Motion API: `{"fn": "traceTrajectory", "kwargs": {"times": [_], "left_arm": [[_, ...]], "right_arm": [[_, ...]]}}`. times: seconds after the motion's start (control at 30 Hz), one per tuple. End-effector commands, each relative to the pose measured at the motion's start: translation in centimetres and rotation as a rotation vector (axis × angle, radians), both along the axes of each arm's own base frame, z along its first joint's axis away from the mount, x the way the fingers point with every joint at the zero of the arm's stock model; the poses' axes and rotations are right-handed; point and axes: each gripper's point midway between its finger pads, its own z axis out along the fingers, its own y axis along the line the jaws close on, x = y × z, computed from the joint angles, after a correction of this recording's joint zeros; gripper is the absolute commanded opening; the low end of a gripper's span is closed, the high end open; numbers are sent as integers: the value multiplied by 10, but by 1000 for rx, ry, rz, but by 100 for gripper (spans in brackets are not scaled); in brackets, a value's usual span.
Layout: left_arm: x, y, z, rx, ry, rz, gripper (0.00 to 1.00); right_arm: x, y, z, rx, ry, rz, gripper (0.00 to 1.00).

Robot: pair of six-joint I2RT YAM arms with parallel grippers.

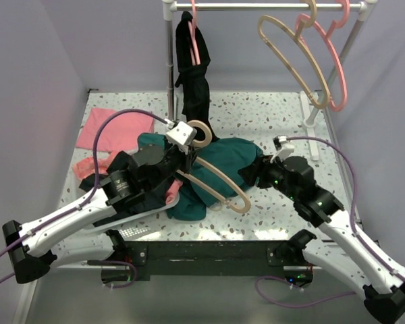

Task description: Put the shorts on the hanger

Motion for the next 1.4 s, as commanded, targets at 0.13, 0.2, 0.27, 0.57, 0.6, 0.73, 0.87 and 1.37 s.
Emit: {"fn": "traceTrajectory", "kwargs": {"times": [0.13,0.2,0.27,0.57,0.6,0.73,0.87,1.37], "left_arm": [[-15,10,47,-112,-121,-49,0],[-16,11,52,-127,-130,-51,0],[-18,12,56,-138,-134,-54,0],[-21,15,63,-165,-139,-55,0],[-21,15,64,-170,-141,-55,0],[-23,18,66,-177,-144,-56,0],[-23,16,74,-203,-163,-61,0],[-23,18,74,-203,-164,-59,0]], "right_arm": [[4,43,-50,60,38,168,60],[4,56,-67,69,46,211,59],[-2,72,-73,59,20,253,60],[-20,102,-104,-21,-98,252,68],[-20,104,-106,-19,-105,248,69],[-19,114,-116,-26,-131,250,73],[-19,122,-122,-61,-175,223,76],[4,119,-152,-240,-129,-72,82]]}}
